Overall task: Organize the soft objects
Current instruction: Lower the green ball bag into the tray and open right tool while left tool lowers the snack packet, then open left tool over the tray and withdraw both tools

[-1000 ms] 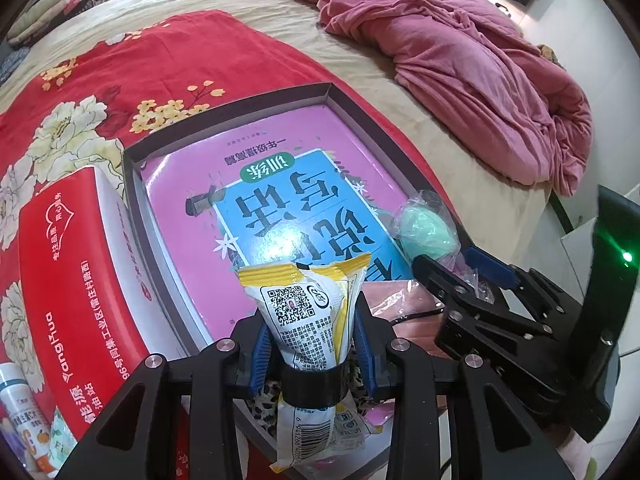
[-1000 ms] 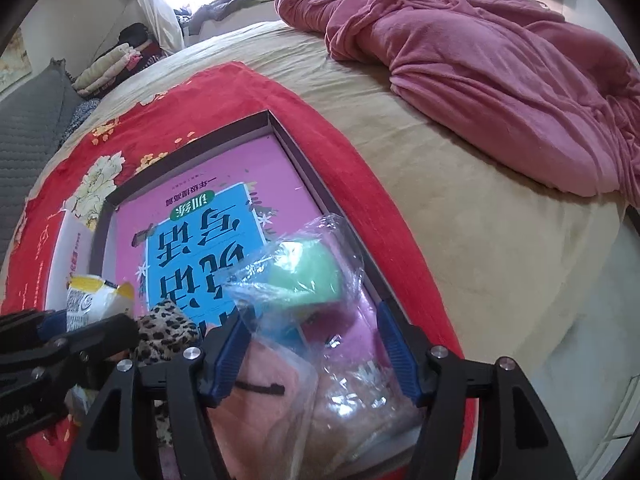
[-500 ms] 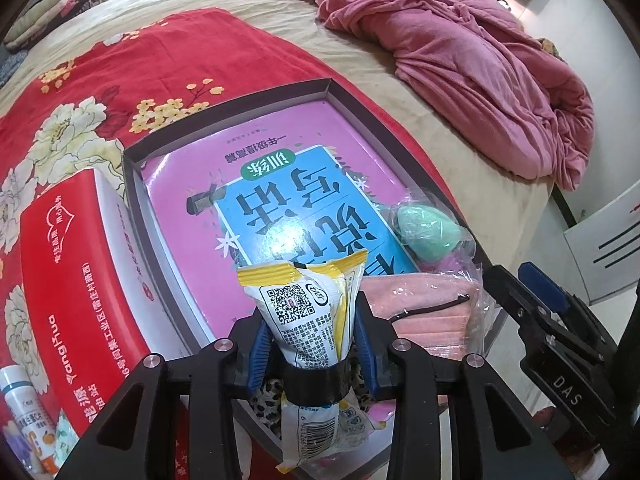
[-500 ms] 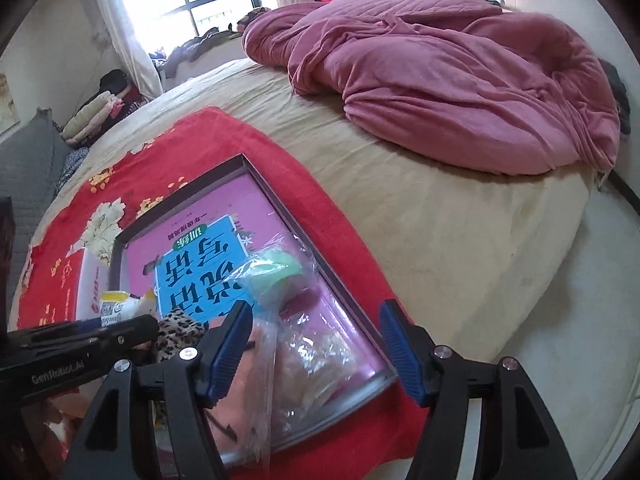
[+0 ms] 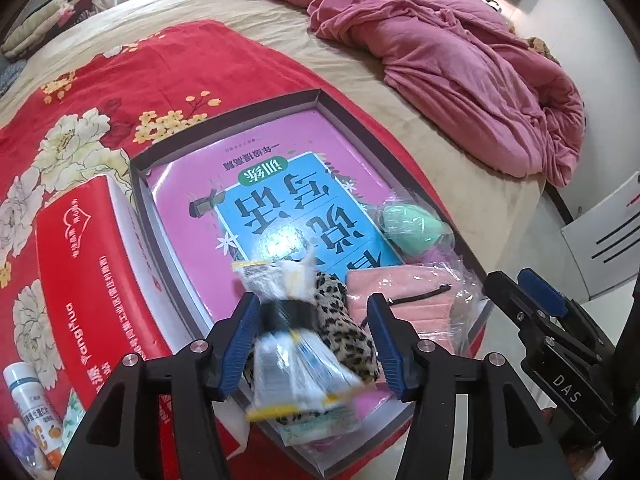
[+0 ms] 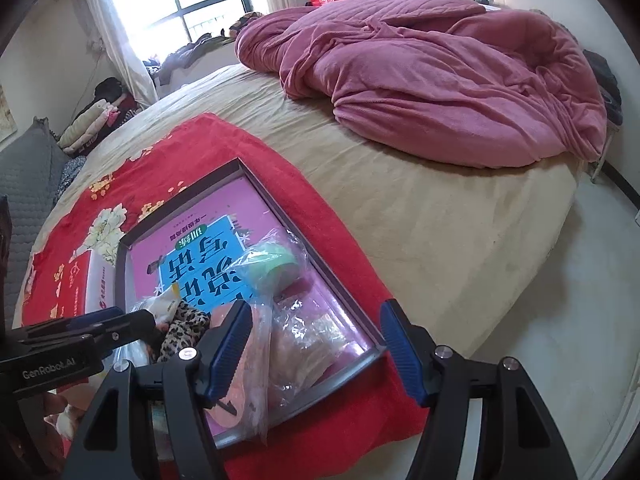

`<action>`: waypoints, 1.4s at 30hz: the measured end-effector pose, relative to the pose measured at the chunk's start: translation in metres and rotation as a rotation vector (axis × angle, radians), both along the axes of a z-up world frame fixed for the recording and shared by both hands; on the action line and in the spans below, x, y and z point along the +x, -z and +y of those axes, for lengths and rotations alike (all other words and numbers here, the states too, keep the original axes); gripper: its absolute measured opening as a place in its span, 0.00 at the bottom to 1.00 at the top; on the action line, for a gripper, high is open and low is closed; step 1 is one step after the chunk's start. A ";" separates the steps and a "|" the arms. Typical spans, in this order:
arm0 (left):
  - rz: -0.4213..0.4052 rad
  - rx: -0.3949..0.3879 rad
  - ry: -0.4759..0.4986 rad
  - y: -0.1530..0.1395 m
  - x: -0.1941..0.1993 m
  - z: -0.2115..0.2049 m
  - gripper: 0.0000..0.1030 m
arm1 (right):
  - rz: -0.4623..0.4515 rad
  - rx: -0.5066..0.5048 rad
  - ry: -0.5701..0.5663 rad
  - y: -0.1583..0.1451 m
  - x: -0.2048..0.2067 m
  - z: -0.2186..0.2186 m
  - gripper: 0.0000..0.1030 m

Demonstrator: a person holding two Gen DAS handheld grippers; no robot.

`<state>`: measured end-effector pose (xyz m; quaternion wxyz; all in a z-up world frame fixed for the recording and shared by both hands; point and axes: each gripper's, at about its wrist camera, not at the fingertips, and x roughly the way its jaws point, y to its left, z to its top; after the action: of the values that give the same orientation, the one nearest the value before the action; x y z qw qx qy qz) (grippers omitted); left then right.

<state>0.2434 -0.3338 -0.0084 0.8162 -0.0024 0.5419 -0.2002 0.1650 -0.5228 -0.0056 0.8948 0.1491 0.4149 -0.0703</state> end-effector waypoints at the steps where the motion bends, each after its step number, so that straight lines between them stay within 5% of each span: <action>1: -0.001 0.002 0.001 -0.001 -0.002 0.001 0.58 | -0.002 0.000 0.003 -0.001 -0.001 0.000 0.64; 20: -0.063 -0.027 -0.005 -0.039 -0.036 0.026 0.73 | -0.047 0.004 0.000 -0.028 -0.027 0.012 0.65; 42: -0.151 -0.077 -0.059 -0.087 -0.086 0.082 0.75 | -0.123 -0.060 0.001 -0.073 -0.056 0.044 0.70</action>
<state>0.1576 -0.2514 0.0788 0.8597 -0.0347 0.4703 -0.1965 0.1090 -0.4786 0.0675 0.9226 0.1264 0.3569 -0.0739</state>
